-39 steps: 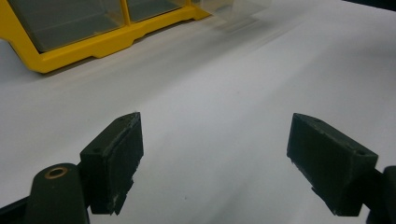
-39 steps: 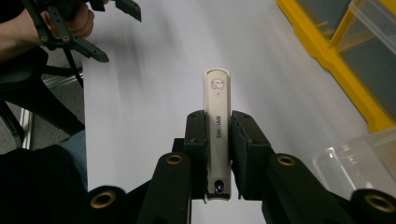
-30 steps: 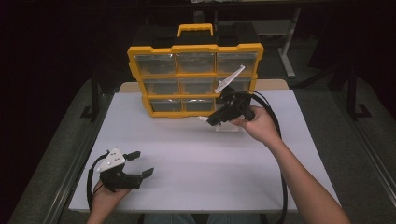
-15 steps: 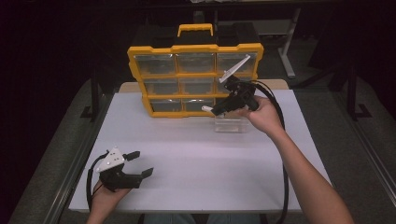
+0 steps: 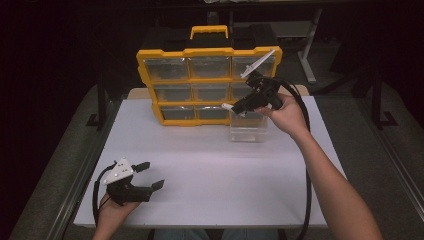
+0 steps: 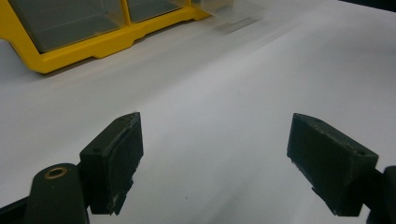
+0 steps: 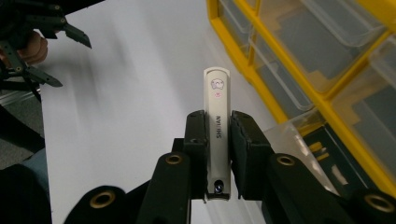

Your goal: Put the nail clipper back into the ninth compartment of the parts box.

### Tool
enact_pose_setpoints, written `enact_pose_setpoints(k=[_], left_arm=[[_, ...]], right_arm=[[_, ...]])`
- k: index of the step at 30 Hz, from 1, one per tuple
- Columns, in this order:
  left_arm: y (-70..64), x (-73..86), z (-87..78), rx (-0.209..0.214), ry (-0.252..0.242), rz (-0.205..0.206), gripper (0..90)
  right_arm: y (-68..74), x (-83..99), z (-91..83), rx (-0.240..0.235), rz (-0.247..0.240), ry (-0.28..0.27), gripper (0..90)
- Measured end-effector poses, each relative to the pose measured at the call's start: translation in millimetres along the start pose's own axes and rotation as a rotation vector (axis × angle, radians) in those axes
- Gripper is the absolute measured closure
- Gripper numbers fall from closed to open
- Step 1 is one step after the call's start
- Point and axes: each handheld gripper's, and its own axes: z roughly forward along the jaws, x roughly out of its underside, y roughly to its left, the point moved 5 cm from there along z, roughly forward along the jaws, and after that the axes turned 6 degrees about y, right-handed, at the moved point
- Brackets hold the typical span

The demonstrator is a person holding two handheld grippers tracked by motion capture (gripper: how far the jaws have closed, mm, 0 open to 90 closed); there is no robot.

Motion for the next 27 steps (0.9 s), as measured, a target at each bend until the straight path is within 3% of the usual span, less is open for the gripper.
enact_pose_setpoints(k=[13, 27], left_arm=[[0.1, 0.0, 0.7, 0.002, -0.005, -0.002, 18.0], [0.5, 0.5, 0.5, 0.002, 0.008, 0.006, 18.0]], right_arm=[[-23.8, 10.9, -4.4, 0.031, 0.049, -0.014, 75.8], [-34.9, 20.4, -3.9, 0.048, 0.117, -0.006, 75.8]])
